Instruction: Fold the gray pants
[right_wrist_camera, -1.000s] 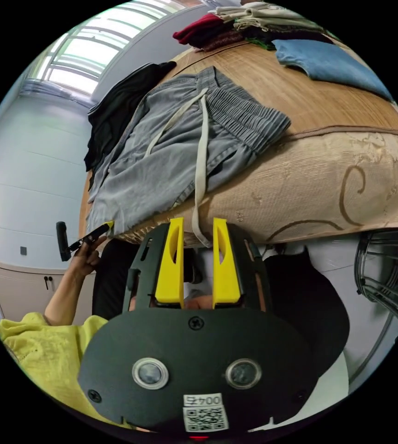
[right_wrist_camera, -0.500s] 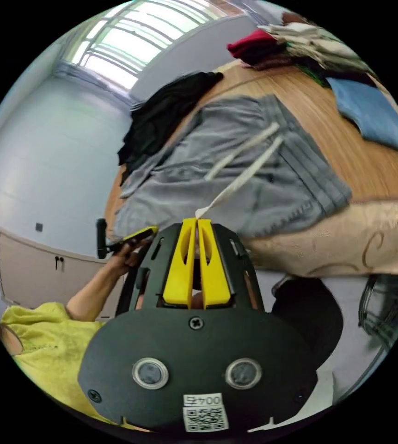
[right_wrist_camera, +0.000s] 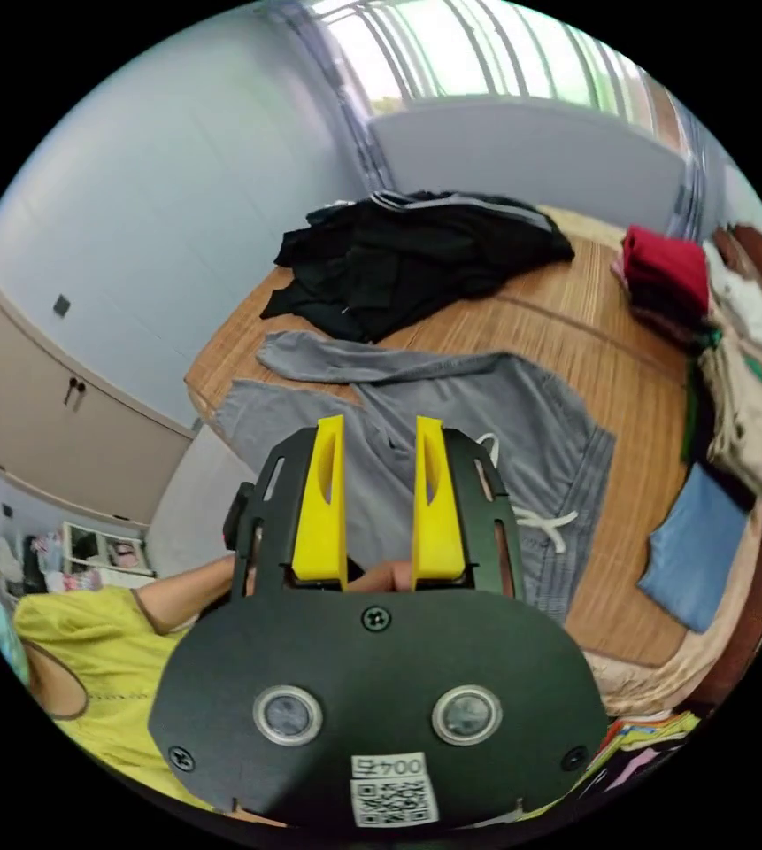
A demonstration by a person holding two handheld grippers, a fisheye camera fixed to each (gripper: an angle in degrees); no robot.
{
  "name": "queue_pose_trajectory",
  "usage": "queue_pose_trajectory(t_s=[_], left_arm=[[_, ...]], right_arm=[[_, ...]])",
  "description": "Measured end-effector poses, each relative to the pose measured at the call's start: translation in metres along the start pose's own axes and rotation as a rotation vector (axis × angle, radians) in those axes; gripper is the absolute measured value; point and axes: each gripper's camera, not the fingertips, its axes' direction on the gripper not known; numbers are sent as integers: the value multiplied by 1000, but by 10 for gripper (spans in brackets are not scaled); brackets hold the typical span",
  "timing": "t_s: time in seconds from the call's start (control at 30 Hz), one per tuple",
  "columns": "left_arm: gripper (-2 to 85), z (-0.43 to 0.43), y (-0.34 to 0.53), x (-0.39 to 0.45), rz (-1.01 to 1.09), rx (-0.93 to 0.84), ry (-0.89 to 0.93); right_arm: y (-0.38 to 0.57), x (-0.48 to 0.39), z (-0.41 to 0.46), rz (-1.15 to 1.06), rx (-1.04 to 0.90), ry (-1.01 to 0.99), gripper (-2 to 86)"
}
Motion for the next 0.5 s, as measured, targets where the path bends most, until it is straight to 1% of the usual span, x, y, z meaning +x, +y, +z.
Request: queue_pose_trajectory(t_s=[0.07,0.1,0.2,0.27,0.33,0.4,0.5], left_arm=[[1,2,1,2,-2,-3,2],[1,2,2,4,0,-4,-1],[1,5,5,13,14,-1,-25],[1,7,7,22,22,0,-50],[1,9,9,28,26,0,-64],[1,12,10,33,29,-3,-75],[2,16,11,46,45,-14,-110]], right_arm=[[28,0,-17,-17,65,112,128],[38,7,-18,-1,76,126,130],[106,79,-1,155,74,142,134],[178,153,33,333,21,159,140],[234,196,57,457,5,176,148],[281,225,78,551,10,173,159],[332,259,108,688,51,75,165]])
